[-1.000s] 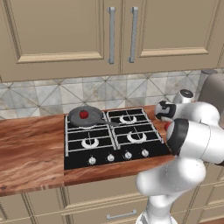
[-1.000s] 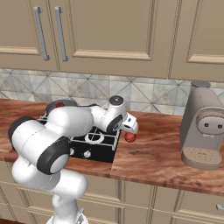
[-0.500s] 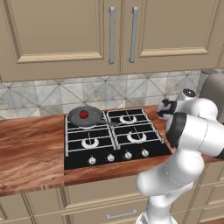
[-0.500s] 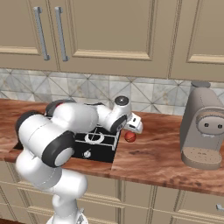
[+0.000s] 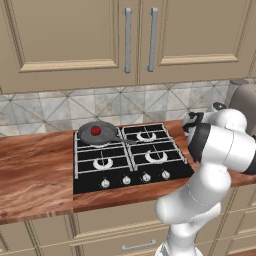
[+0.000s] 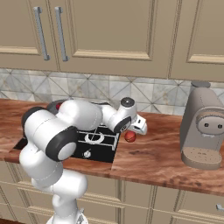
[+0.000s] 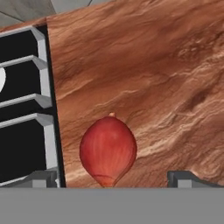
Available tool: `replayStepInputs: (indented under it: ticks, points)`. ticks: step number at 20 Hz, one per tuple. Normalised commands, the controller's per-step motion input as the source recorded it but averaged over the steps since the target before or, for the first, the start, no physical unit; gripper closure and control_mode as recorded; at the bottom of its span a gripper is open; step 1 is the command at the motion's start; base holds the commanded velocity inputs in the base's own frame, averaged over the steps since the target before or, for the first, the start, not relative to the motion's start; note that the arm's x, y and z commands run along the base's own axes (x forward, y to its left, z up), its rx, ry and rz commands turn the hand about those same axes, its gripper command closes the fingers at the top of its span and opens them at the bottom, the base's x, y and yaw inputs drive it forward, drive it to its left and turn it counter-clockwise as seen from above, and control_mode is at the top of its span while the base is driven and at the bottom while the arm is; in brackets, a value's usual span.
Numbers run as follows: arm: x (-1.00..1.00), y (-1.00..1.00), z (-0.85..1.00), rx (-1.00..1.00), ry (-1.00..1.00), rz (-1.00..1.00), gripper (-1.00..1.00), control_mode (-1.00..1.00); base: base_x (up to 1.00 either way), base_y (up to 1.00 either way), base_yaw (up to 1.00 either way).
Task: Place the pan on the rear left burner on the stove. Then place the tomato and the onion in the pan and turn on the rear left burner.
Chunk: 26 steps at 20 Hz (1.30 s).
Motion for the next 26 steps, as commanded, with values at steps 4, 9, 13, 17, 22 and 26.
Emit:
replayStepInputs:
  ticks: [4, 9, 13, 17, 22, 26]
  points:
    - [0.00, 0.00, -0.06, 0.00, 0.00, 0.00, -1.00, -1.00, 0.00, 0.00, 0.00]
    - [0.09, 0.00, -0.11, 0.00, 0.00, 0.00, -1.00, -1.00, 0.00, 0.00, 0.00]
    - [0.17, 0.00, -0.18, 0.00, 0.00, 0.00, -1.00, -1.00, 0.00, 0.00, 0.00]
    - [0.20, 0.00, -0.23, 0.00, 0.00, 0.00, -1.00, -1.00, 0.00, 0.00, 0.00]
    - [0.11, 0.00, -0.19, 0.00, 0.00, 0.00, -1.00, -1.00, 0.00, 0.00, 0.00]
    - [0.07, 0.00, -0.19, 0.00, 0.00, 0.00, -1.00, -1.00, 0.00, 0.00, 0.00]
